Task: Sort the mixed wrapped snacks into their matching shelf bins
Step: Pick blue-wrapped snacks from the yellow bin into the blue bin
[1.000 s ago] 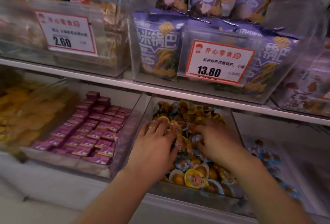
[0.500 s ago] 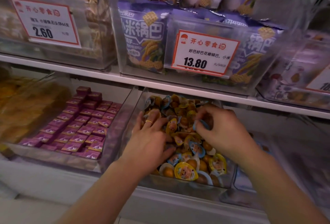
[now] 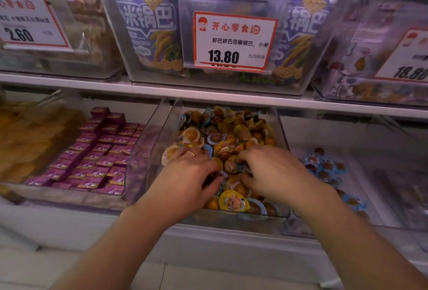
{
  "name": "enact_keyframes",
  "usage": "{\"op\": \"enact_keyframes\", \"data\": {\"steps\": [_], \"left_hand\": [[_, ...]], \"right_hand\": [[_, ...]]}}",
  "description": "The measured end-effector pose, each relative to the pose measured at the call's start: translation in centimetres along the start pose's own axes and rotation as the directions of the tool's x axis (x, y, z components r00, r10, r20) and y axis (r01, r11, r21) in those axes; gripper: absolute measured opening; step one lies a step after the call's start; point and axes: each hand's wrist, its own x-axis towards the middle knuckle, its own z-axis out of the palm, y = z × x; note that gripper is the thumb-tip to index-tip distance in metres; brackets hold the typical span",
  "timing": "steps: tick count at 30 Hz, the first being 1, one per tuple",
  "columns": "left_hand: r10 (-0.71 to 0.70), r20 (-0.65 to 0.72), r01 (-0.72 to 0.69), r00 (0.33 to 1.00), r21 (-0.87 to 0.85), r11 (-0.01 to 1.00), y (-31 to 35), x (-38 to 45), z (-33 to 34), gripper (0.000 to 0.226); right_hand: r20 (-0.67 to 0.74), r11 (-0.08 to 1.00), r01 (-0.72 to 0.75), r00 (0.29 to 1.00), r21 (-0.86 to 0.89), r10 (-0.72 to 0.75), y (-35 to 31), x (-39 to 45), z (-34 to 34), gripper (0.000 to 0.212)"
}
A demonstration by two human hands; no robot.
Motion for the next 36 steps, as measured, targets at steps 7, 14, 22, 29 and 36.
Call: {"op": "enact_keyframes", "data": {"steps": [7, 14, 22, 29, 36], "left_hand": [[-0.051, 0.124, 0.049, 0.991, 0.015, 0.999, -0.5, 0.2, 0.5, 0.074], [-0.149, -0.021, 0.138, 0.989, -0.262, 0.955, -1.3, 0.4, 0.3, 0.019], [-0.566, -0.299, 0.126, 0.768, -0.796, 0.591, 0.4, 1.6, -0.9, 0.004], [-0.276, -0.258, 0.031, 0.926, -0.676, 0.736, 2.2, 1.2, 0.2, 0.021], [-0.094, -0.153, -0.035, 0.984, -0.673, 0.739, 3.2, 1.1, 0.8, 0.041]], "right_hand": [[-0.133, 0.992, -0.042, 0.989, 0.122, 0.058, 0.0, -0.4, -0.5, 0.017], [-0.249, 0.902, -0.098, 0.943, 0.421, 0.219, -0.6, -1.0, -0.6, 0.023], [0.308, -0.269, -0.188, 0.791, 0.945, 0.529, -3.4, -0.1, -2.2, 0.018], [0.444, -0.687, -0.248, 0.888, 0.683, 0.120, -4.5, -0.3, -1.8, 0.054], [0.364, -0.537, -0.148, 0.874, 0.831, 0.322, -3.1, -1.0, -1.9, 0.022]]}}
